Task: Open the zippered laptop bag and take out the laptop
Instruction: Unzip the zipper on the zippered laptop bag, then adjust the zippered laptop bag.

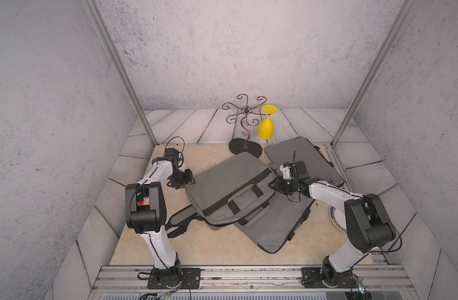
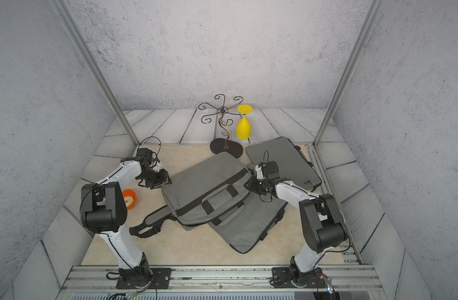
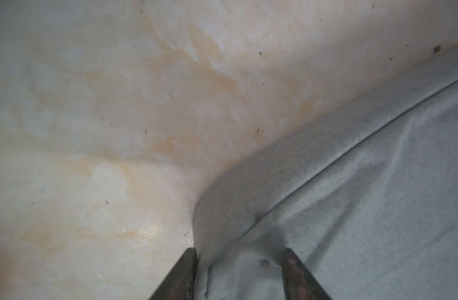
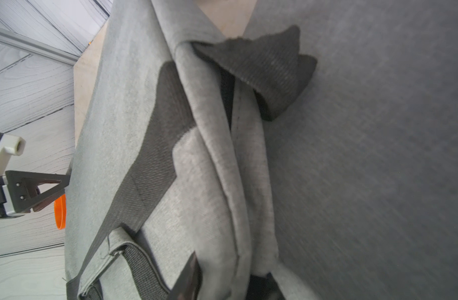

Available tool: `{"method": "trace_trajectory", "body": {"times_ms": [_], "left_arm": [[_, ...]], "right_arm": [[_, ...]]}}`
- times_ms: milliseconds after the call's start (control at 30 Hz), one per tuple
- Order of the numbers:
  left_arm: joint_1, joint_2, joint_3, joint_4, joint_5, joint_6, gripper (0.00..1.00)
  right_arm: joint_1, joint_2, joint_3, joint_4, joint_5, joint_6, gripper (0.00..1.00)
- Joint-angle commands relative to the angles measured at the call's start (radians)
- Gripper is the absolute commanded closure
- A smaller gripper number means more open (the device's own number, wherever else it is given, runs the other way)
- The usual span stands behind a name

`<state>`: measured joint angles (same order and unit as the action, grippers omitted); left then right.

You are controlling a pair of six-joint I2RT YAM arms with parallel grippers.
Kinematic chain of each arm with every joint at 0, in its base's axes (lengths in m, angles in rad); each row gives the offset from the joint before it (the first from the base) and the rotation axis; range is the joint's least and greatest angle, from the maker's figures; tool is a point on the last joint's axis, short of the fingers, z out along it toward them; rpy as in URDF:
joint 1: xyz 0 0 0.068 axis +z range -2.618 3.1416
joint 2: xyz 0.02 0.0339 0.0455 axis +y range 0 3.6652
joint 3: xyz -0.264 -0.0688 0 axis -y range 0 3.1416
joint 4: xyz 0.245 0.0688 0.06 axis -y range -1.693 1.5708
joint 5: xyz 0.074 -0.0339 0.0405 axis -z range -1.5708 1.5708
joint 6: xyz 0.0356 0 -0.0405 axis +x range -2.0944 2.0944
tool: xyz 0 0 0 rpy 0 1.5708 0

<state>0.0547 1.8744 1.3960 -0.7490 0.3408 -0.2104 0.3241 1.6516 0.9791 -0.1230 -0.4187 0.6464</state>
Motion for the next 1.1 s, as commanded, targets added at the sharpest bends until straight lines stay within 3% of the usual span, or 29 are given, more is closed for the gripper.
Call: {"method": "trace_trajectory", "body": {"times_ms": [0, 100, 233, 400, 700, 1067], "left_arm": [[0.005, 0.020, -0.012, 0.003, 0.074, 0.007, 0.61], [0.006, 0.021, -0.023, -0.009, 0.056, 0.015, 0.81], [0.006, 0.000, -0.006, -0.053, 0.064, 0.027, 0.99], [0.004, -0.097, -0.030, -0.096, 0.085, -0.006, 1.00], [-0.038, -0.372, -0.224, -0.113, 0.126, -0.149, 1.00], [-0.082, -0.665, -0.478, -0.115, 0.008, -0.354, 1.00]], "right_arm": [[0.001, 0.037, 0.024, 0.009, -0.003, -0.016, 0.74], [0.003, 0.045, 0.034, 0.018, -0.009, -0.020, 0.84], [0.003, 0.041, 0.056, 0.034, -0.014, -0.025, 0.94], [0.001, 0.036, 0.135, 0.022, 0.001, -0.070, 0.98], [0.021, 0.145, 0.300, 0.078, -0.040, -0.097, 0.99], [0.080, 0.365, 0.512, 0.157, -0.077, -0.091, 0.99]]}}
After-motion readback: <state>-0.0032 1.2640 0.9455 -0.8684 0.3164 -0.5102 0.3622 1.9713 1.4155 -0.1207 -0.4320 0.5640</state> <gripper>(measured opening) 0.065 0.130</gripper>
